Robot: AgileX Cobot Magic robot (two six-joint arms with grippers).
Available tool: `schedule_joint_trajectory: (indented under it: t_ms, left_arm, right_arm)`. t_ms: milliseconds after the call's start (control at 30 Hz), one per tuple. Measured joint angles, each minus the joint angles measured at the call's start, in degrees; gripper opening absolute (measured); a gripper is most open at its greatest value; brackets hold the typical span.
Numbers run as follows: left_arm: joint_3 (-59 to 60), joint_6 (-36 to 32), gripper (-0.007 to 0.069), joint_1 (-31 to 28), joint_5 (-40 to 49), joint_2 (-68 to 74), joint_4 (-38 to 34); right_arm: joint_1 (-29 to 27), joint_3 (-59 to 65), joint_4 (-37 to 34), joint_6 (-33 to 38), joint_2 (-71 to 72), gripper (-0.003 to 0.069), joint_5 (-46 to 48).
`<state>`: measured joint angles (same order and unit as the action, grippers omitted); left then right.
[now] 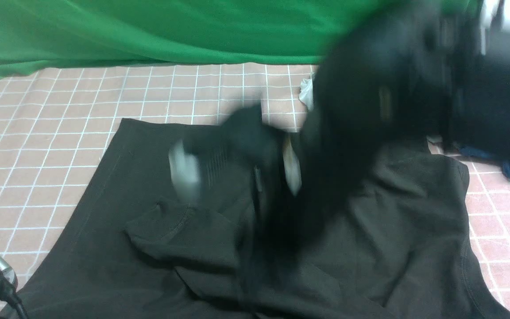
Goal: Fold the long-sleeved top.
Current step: Use your right arm to clamp the cuff farthest to him
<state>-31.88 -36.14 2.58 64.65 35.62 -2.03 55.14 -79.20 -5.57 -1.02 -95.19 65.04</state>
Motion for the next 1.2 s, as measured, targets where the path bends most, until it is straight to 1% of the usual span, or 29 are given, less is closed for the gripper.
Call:
schedule_joint_trajectory:
  t_ms: [133,167,200,267,333,433,633,667,733,767,800,867,933,967,1033,1133,1200]
  left_arm:
    - [0.0,0.0,0.0037,0.0,-0.26,0.0,-0.4]
    - [0.0,0.0,0.0037,0.0,-0.33,0.0,-0.4]
    - [0.0,0.0,0.0037,0.0,-0.31,0.0,-0.52]
    - [0.0,0.0,0.0037,0.0,-0.24,0.0,-0.59]
    - [0.0,0.0,0.0037,0.0,-0.11,0.0,-0.64]
    - [0.0,0.0,0.0037,0.0,-0.11,0.0,-0.64]
    - [0.0,0.0,0.0037,0.0,-0.11,0.0,-0.65]
    - [0.0,0.0,0.0037,0.0,-0.11,0.0,-0.65]
    - [0.0,0.0,0.0037,0.0,-0.11,0.0,-0.7]
    - [0.0,0.0,0.0037,0.0,-0.11,0.0,-0.7]
    - [0.0,0.0,0.0037,0.0,-0.11,0.0,-0.7]
    - [0.0,0.0,0.0037,0.0,-0.11,0.0,-0.7]
    - [0.0,0.0,0.0037,0.0,-0.11,0.0,-0.76]
    - [0.0,0.0,0.0037,0.0,-0.11,0.0,-0.76]
    - [0.0,-0.19,0.0037,0.0,-0.11,0.0,-0.82]
    - [0.0,-0.19,0.0037,0.0,-0.11,0.0,-0.82]
    - [0.0,-0.19,0.0037,0.0,-0.11,0.0,-0.82]
  right_arm:
    - [5.25,11.29,0.58,-1.15,-0.15,0.0459,-10.11]
    - [5.55,12.56,0.71,-1.29,-0.28,0.0459,-11.28]
    - [6.1,14.89,1.53,-2.28,-0.93,0.046,-15.66]
    - [5.88,16.74,3.31,-4.42,-1.92,0.0461,-19.1]
    - [5.02,17.54,5.57,-6.66,-3.43,0.0461,-20.92]
    - [3.75,17.82,7.39,-7.94,-5.62,0.0461,-21.94]
    - [2.71,17.82,9.13,-8.31,-9.1,0.0458,-22.48]
    - [2.71,17.82,9.19,-8.31,-9.3,0.0444,-22.56]
    - [2.69,17.82,9.19,-8.31,-9.36,0.0386,-22.76]
    - [2.69,17.82,9.19,-8.31,-9.36,0.0377,-22.85]
    - [2.69,17.82,9.23,-8.36,-9.36,0.0298,-22.96]
    - [2.69,17.82,9.23,-8.36,-9.36,0.0206,-22.76]
    - [2.69,17.82,9.23,-8.36,-9.36,0.0098,-21.65]
    - [2.76,17.82,9.23,-8.36,-9.31,0.0071,-21.0]
    - [3.28,17.82,9.16,-8.22,-8.71,0.0042,-19.2]
    - [4.99,17.82,7.89,-7.52,-6.08,0.0036,-16.87]
    - [6.41,17.82,5.57,-5.93,-3.56,0.0036,-15.95]
